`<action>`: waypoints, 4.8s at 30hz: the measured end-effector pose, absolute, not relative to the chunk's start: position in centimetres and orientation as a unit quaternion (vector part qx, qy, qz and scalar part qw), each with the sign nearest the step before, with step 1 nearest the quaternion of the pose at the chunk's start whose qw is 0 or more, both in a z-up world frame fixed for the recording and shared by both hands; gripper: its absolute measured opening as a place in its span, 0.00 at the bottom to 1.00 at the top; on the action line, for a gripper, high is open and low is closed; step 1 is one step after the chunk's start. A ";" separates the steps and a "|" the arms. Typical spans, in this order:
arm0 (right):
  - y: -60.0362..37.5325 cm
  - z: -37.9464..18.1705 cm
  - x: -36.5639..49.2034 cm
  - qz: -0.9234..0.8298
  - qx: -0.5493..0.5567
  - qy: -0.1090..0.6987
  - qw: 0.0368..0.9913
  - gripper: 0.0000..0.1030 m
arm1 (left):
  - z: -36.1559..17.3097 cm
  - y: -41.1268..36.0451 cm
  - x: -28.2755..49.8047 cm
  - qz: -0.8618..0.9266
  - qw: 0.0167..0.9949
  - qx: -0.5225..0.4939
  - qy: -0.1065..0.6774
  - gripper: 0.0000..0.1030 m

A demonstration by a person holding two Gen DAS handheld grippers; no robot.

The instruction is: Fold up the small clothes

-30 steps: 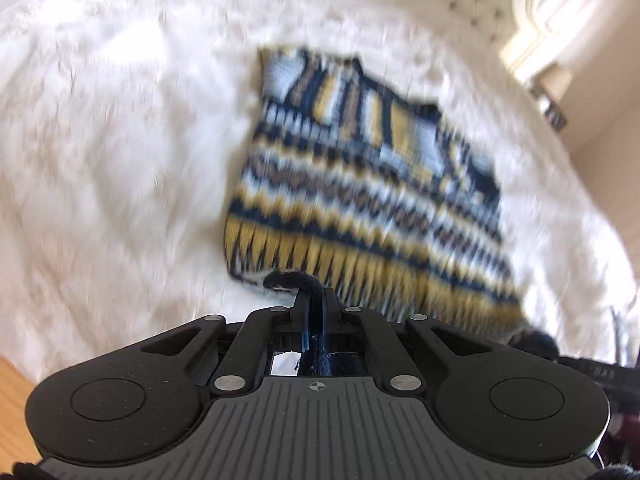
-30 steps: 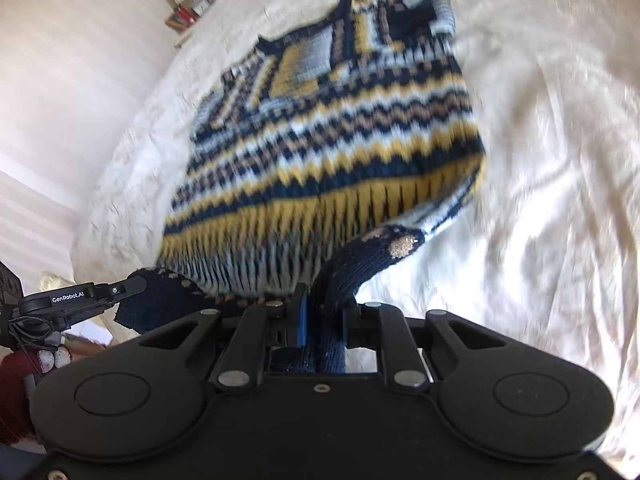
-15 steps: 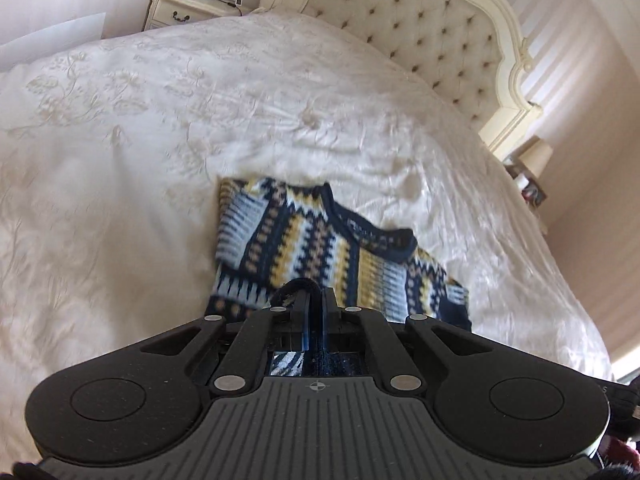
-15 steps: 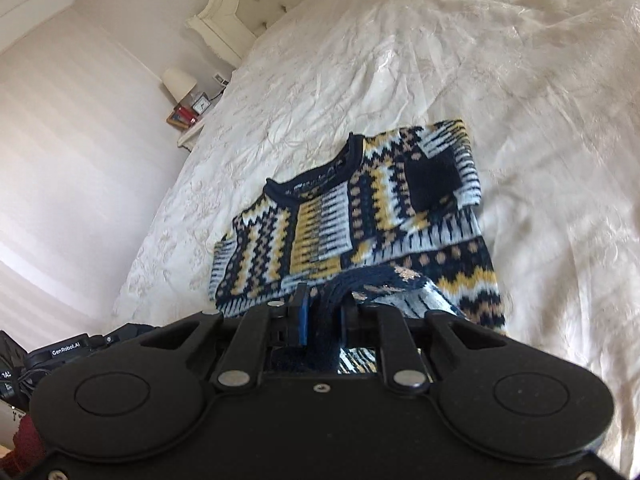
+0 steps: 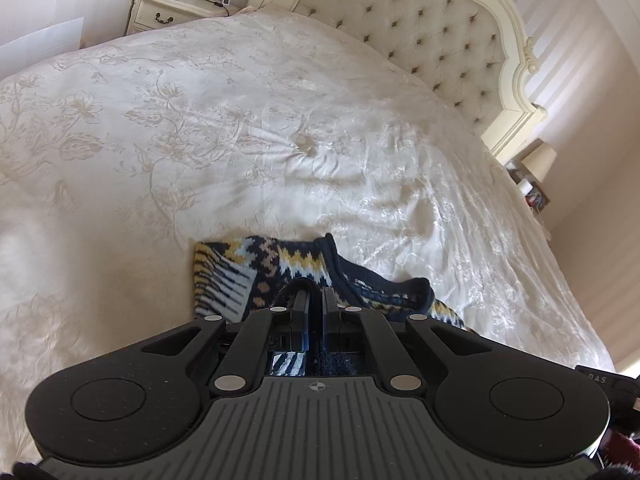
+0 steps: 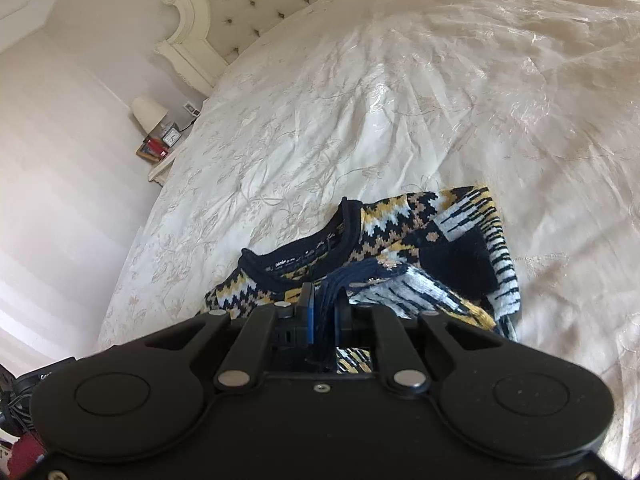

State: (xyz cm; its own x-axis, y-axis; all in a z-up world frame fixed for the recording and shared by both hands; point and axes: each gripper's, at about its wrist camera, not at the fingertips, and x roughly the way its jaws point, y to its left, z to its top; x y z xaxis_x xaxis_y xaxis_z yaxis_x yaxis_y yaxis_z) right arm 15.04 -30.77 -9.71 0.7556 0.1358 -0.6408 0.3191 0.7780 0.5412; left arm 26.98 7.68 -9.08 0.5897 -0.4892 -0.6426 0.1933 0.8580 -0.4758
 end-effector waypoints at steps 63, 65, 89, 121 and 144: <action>-33.0 -16.8 30.8 0.026 0.014 0.497 0.867 0.08 | -18.9 3.1 29.9 -0.133 0.829 0.023 0.543 0.22; -33.8 -16.2 31.1 -0.003 0.007 0.482 0.876 0.07 | -18.8 2.6 29.8 -0.138 0.829 0.045 0.540 0.22; -31.7 -16.5 22.8 -0.020 0.069 0.485 0.872 0.49 | -17.3 -5.3 28.8 -0.210 0.830 0.095 0.507 0.24; -36.7 -17.7 18.1 -0.082 0.190 0.496 0.843 0.95 | -20.2 -3.8 32.2 -0.124 0.813 0.125 0.554 0.31; -38.9 -18.6 17.1 -0.028 0.263 0.488 0.832 0.99 | -16.9 -8.2 29.6 -0.216 0.798 0.037 0.561 1.00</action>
